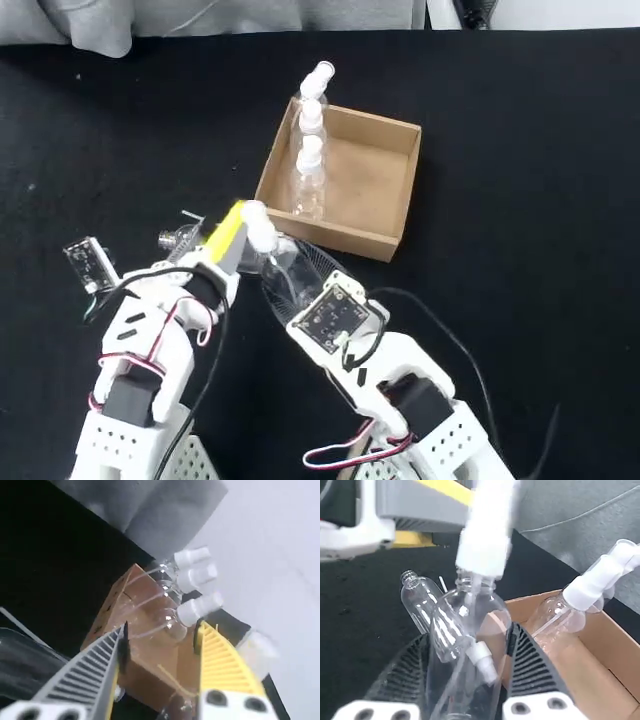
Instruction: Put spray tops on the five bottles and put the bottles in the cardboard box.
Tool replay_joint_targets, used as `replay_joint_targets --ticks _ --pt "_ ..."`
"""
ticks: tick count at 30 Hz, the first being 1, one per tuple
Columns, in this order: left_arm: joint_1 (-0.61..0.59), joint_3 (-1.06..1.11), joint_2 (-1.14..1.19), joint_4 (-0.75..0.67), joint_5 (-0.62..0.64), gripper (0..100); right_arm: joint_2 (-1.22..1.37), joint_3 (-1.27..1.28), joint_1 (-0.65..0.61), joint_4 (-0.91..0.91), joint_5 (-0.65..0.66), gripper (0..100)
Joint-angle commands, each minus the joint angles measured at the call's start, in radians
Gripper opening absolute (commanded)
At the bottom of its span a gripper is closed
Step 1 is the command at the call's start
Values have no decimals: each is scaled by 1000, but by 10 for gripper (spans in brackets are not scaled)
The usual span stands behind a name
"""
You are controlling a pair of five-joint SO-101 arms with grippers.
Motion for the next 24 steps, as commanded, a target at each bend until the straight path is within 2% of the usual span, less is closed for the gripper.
replay_joint_targets --ticks 1,7,10,13,24 --pt "74 -15 -11 -18 -12 209 -163 -39 14 -34 -8 19" --pt "85 -16 -11 -17 -17 209 -162 -38 17 -32 -8 19" --pt "91 -21 -11 6 -64 209 -162 -38 17 -31 -8 19" --pt "151 -24 -11 55 -89 209 -160 -38 20 -31 -8 19" --pt "177 -25 -11 63 -89 209 -160 -36 21 -28 -8 18"
